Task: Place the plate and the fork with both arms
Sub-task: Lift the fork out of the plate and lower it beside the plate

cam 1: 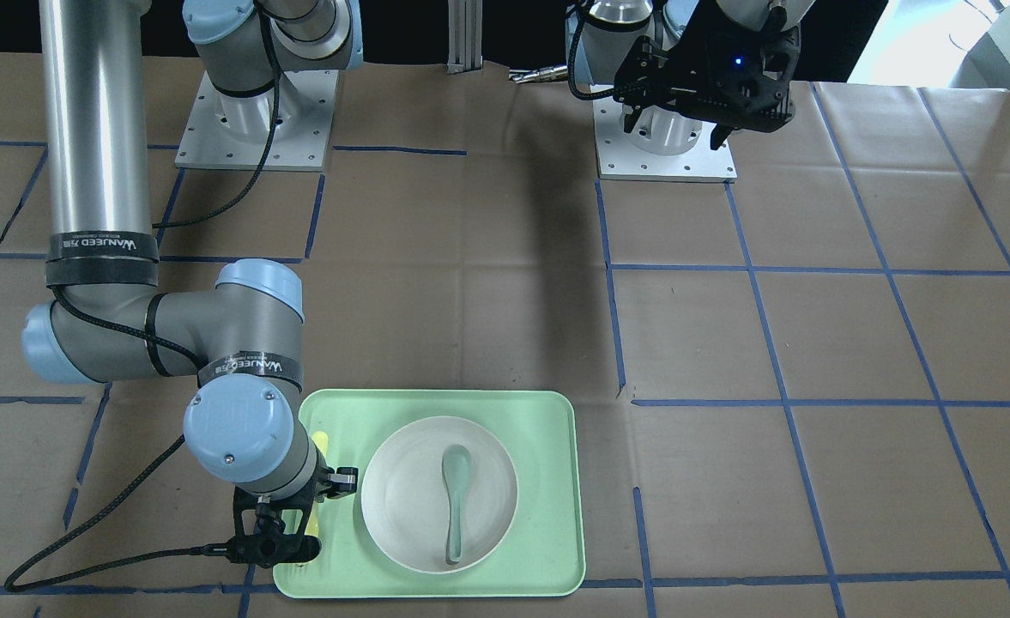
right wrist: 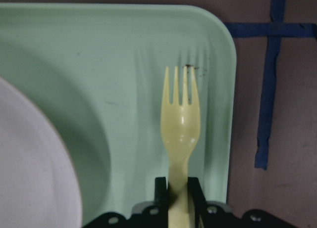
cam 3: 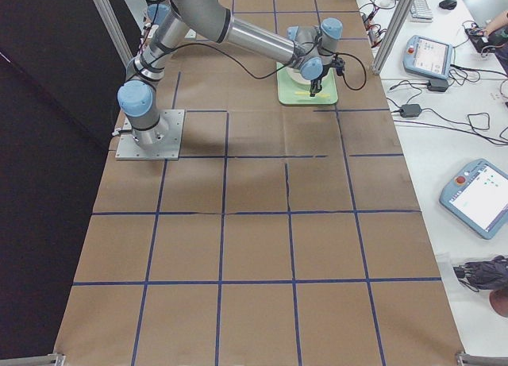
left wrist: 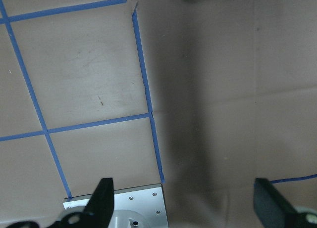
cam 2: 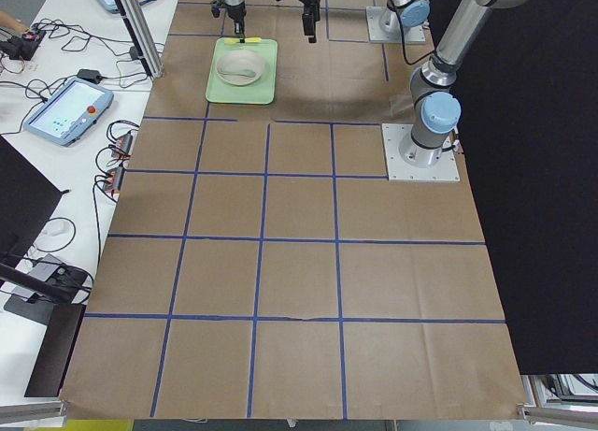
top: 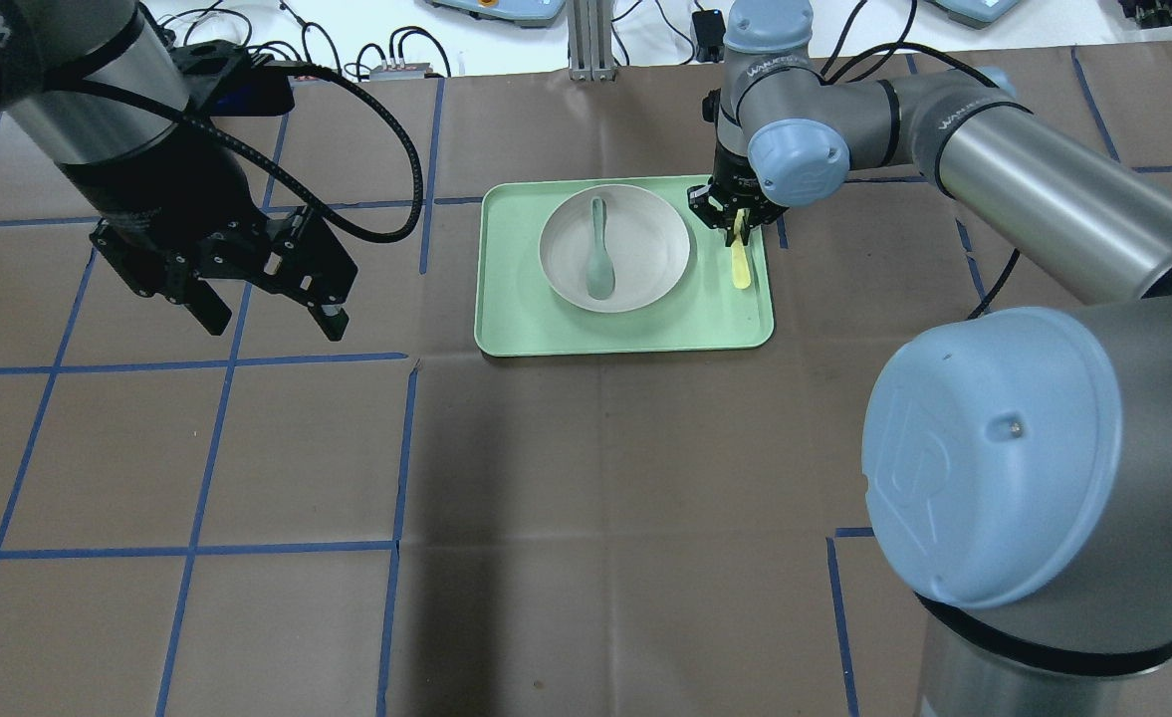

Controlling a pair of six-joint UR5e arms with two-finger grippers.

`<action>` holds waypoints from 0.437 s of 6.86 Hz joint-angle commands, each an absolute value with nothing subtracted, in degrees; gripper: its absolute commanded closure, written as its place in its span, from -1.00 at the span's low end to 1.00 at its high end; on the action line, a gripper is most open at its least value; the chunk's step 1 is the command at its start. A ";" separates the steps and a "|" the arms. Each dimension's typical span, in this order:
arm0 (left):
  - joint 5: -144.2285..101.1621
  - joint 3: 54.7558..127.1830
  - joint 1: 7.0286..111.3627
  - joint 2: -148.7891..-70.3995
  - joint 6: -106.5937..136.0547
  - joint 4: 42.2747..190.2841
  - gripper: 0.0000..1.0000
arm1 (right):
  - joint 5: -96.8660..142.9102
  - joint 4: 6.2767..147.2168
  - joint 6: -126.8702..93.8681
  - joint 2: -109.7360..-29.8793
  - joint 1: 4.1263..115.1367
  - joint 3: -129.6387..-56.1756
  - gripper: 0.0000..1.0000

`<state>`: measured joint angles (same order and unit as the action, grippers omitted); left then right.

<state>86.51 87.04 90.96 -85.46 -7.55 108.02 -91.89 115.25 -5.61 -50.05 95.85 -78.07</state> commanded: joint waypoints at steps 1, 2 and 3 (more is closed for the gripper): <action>86.48 87.01 90.97 -85.43 -7.56 108.10 -1.00 | -91.76 115.58 -5.71 -49.48 95.89 -78.05 1.00; 86.92 86.84 90.97 -85.43 -7.56 108.11 -1.00 | -91.76 115.66 -5.71 -49.31 95.89 -77.96 0.91; 86.92 86.57 90.97 -85.43 -7.47 107.93 -1.00 | -91.84 115.66 -5.71 -48.70 95.89 -77.78 0.39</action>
<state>86.80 86.82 90.97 -85.44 -7.54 108.05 -91.79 115.63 -5.71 -49.23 95.89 -77.94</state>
